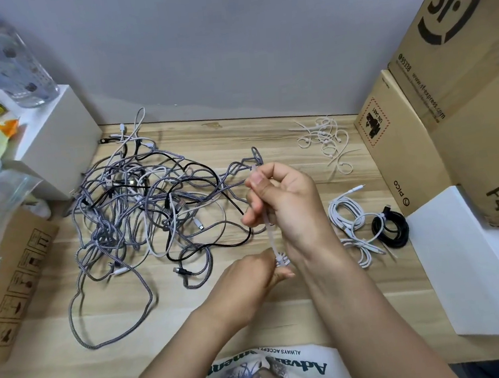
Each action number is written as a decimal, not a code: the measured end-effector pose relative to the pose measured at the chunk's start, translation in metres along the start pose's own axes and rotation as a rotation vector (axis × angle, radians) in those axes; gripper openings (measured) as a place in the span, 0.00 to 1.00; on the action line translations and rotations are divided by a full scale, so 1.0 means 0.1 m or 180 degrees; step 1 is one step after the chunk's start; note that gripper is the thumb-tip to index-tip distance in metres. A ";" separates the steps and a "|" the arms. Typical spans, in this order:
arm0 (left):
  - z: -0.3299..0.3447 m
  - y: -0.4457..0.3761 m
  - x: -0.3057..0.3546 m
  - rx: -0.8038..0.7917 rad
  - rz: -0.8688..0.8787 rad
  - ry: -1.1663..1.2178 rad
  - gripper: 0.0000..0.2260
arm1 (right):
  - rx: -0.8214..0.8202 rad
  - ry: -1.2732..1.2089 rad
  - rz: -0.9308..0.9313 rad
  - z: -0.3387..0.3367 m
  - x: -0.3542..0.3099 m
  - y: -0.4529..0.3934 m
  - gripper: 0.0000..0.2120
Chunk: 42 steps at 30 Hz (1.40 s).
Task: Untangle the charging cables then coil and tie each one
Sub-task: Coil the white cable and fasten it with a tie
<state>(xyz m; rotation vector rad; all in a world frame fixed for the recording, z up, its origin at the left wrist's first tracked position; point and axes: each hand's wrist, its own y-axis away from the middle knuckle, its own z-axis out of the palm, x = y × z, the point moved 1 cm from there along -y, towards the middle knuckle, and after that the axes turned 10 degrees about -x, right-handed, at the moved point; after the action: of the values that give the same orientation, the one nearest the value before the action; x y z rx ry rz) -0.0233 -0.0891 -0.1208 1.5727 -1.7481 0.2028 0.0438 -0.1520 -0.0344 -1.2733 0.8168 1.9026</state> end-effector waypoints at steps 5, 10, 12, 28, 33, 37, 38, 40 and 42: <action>-0.06 -0.08 0.00 0.0215 -0.0369 0.0163 0.09 | -0.0136 -0.0296 -0.0036 0.13 0.06 0.11 0.13; -0.29 -0.13 -0.17 0.0941 -0.0195 0.1351 0.06 | -0.0298 -0.0387 -0.0207 0.07 -0.02 0.29 0.11; -0.37 -0.11 -0.10 0.0970 -0.0108 0.1790 0.10 | -0.0400 -0.0471 -0.0360 0.03 -0.07 0.35 0.09; -0.52 0.14 0.11 -0.0713 0.0972 0.5288 0.15 | -0.0626 -0.1008 -0.1327 -0.11 -0.08 0.47 0.17; -0.50 0.17 0.25 -0.0719 0.0992 0.5403 0.19 | -0.0861 -0.0711 -0.1407 -0.06 -0.06 0.42 0.14; -0.44 0.14 0.35 -0.0329 0.0875 0.5198 0.17 | -0.0887 -0.0329 -0.1411 0.00 -0.04 0.37 0.10; -0.44 0.14 0.37 -0.0215 0.0856 0.5204 0.14 | -0.0874 -0.0164 -0.1422 0.01 -0.04 0.36 0.09; -0.42 0.13 0.40 -0.0042 0.0789 0.5262 0.10 | -0.0763 0.0349 -0.1342 0.01 -0.06 0.35 0.09; -0.39 0.12 0.42 0.0118 0.0622 0.5260 0.09 | -0.0652 0.0624 -0.1219 0.00 -0.08 0.35 0.09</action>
<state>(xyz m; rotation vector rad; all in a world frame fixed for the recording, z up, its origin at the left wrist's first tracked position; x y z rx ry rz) -0.0152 -0.0966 -0.0634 0.6648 -0.5121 1.2060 0.0169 -0.1731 -0.0228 -1.6304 0.4364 1.5993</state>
